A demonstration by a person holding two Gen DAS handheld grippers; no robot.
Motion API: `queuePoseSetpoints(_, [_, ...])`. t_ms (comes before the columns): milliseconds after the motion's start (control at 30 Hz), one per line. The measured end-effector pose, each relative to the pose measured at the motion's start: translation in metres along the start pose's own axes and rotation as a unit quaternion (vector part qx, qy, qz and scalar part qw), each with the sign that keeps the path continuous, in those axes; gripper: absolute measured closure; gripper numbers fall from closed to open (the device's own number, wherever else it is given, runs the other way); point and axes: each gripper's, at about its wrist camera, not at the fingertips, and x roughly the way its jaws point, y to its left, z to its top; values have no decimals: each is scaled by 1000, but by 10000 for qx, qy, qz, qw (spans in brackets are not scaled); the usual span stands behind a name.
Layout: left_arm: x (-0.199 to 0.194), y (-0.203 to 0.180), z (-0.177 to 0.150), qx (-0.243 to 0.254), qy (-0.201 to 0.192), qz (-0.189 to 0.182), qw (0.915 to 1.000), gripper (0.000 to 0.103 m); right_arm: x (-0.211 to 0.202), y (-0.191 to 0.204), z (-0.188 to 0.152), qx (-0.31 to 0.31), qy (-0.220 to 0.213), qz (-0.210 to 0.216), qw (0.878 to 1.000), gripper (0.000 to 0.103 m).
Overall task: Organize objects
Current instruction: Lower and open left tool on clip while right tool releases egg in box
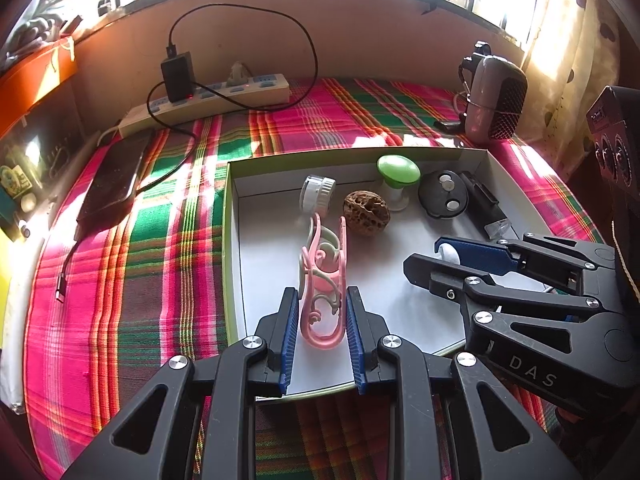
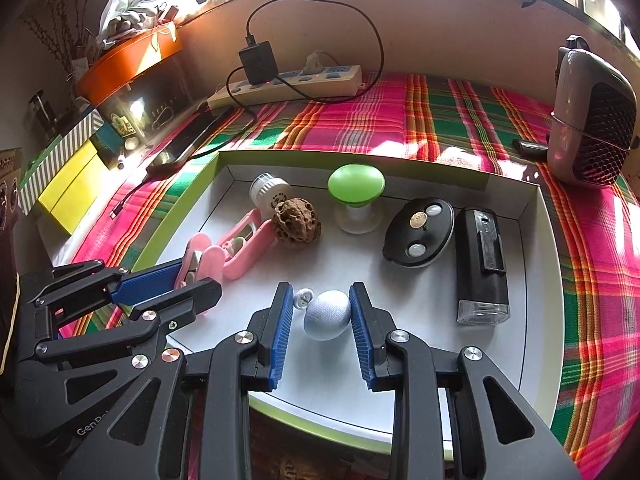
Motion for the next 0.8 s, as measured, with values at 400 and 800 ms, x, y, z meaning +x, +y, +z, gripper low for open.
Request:
queuePoseSetpoints(400, [0,0,0,-3,8,2,10000,82,1,3,-1,-52,20,-21,10000,72])
queuePoseSetpoints(800, [1,0,0,-5,11,3,10000,81,2,6,-1,-57,21,-100,9999,72])
